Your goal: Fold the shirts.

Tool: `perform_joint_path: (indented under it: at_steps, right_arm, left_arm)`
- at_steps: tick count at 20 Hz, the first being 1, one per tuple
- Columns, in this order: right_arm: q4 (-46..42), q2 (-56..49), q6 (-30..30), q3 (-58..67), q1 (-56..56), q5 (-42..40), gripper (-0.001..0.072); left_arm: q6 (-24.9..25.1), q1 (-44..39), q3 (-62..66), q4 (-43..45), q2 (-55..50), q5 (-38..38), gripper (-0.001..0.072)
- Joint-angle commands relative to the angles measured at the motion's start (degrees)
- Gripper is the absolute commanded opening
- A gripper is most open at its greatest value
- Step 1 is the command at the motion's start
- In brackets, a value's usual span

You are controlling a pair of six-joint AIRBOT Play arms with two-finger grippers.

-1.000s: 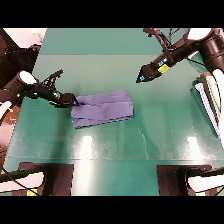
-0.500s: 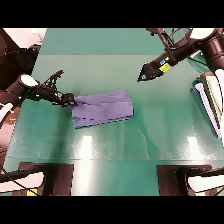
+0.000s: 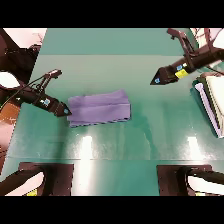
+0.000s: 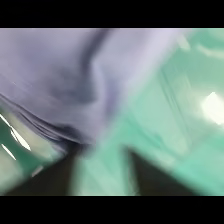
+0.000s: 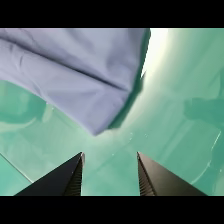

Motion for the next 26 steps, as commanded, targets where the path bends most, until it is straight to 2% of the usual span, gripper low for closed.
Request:
perform_joint_path:
  at_steps: [1,3,4,5,6,8,9,11,12,13,14,21,22,23,24,25,26]
  right_arm:
    - [0.1,6.1,0.1,-11.1,-2.8,-4.6,0.0378]
    - [0.2,8.5,0.1,-16.3,-4.1,-5.0,0.0394]
    - [0.5,9.4,0.1,-18.8,-4.3,-5.8,0.0492]
    - [0.5,9.7,0.1,-21.0,-4.3,-7.8,0.0686]
    - [0.7,9.6,0.1,-23.3,-4.3,-10.3,0.0717]
    - [4.0,8.2,0.0,-27.7,-4.3,-16.3,0.0713]
    - [7.1,6.4,-0.4,-29.3,-4.3,-18.6,0.0688]
    - [15.1,0.6,-4.8,-30.7,-4.1,-19.9,0.0673]
    - [19.4,-3.2,-6.7,-30.3,-3.6,-19.8,0.0673]
    - [22.3,-6.6,-7.6,-29.5,-2.8,-19.8,0.0673]
    - [24.3,-10.1,-8.2,-28.2,-1.6,-20.0,0.0673]
    - [32.2,-27.1,-9.0,-15.2,8.8,-20.8,0.0671]
    - [32.3,-28.2,-9.0,-13.3,10.1,-20.8,0.0598]
    - [31.9,-29.1,-9.3,-11.3,11.3,-21.1,0.0430]
    - [31.8,-29.6,-10.1,-9.8,12.1,-21.2,0.0309]
    - [31.7,-29.8,-11.6,-8.5,12.7,-21.2,0.0133]
    - [31.6,-29.7,-12.7,-7.4,12.9,-21.2,0.0019]
  left_arm:
    - [-5.2,0.0,-2.9,2.0,1.2,-5.5,0.0623]
    - [-6.6,0.0,-4.4,5.2,1.2,-3.5,0.0622]
    - [-8.7,0.0,-3.8,5.7,1.2,-2.1,0.0623]
    - [-9.9,0.0,-2.6,5.4,1.2,-0.3,0.0622]
    - [-10.2,0.0,-0.7,4.7,1.2,1.8,0.0622]
    - [-11.5,0.0,3.5,3.8,1.2,5.3,0.0622]
    - [-11.5,0.0,5.1,2.8,1.2,6.2,0.0622]
    - [-11.4,0.0,6.4,-1.2,1.2,7.7,0.0620]
    - [-11.4,0.0,6.4,-2.4,1.2,7.8,0.0525]
    - [-11.3,0.0,6.4,-2.8,1.2,7.7,0.0242]
    - [-10.9,0.0,6.4,-2.7,1.2,7.7,0.0025]
    - [-10.4,0.0,6.4,-2.7,1.2,7.8,0.0039]
    - [-10.4,0.0,6.4,-2.7,1.2,7.7,0.0039]
    - [-10.5,0.0,6.4,-2.7,1.2,7.7,0.0039]
    - [-10.5,0.0,6.4,-2.8,1.2,7.7,0.0039]
    - [-10.5,0.0,6.4,-2.9,1.2,7.7,0.0038]
    - [-10.5,0.0,6.4,-3.1,1.2,7.6,0.0029]
